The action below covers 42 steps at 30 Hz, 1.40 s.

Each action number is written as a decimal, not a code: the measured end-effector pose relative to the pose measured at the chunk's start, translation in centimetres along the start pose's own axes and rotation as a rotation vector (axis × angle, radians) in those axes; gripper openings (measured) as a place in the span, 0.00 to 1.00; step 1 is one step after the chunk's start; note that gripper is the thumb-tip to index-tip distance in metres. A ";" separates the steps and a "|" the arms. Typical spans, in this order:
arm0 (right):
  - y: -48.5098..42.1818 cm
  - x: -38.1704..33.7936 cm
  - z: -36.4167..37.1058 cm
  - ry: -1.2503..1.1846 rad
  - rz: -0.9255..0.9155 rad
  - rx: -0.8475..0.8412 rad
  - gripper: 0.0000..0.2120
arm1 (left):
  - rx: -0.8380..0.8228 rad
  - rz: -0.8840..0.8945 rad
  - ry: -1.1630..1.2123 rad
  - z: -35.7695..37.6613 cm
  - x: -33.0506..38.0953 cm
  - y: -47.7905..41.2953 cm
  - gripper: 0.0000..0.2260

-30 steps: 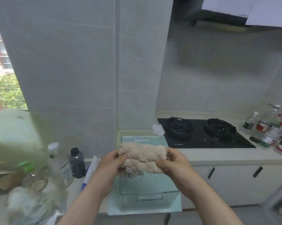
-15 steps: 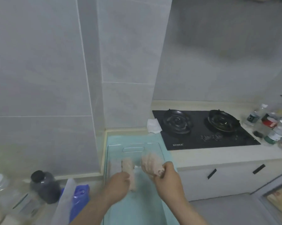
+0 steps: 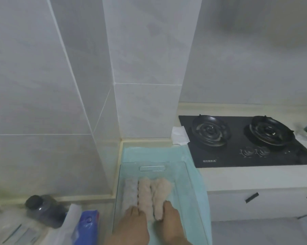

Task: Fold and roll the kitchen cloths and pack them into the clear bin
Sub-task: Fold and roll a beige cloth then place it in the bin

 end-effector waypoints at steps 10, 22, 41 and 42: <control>-2.5 1.1 -3.9 -0.474 0.242 0.214 0.07 | -0.034 0.064 -0.009 0.9 -0.6 -1.4 0.23; -4.3 -2.8 4.6 -0.999 0.335 -0.423 0.18 | -0.053 0.015 0.042 0.9 -1.2 -1.9 0.22; -4.8 -3.8 6.4 -1.171 0.333 -0.484 0.16 | -0.048 0.018 -0.015 0.5 -0.8 -1.6 0.24; -5.1 -3.4 6.4 -1.156 0.333 -0.472 0.16 | -0.040 0.014 -0.007 0.4 -0.8 -1.5 0.24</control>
Point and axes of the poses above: each hand's wrist, its own y-axis away from the middle knuckle, its own z-axis out of the palm, x = y × z, the point moved 9 cm from there along -y, towards the middle knuckle, and after that the axes turned 15 degrees about z, right-handed, at the moved point
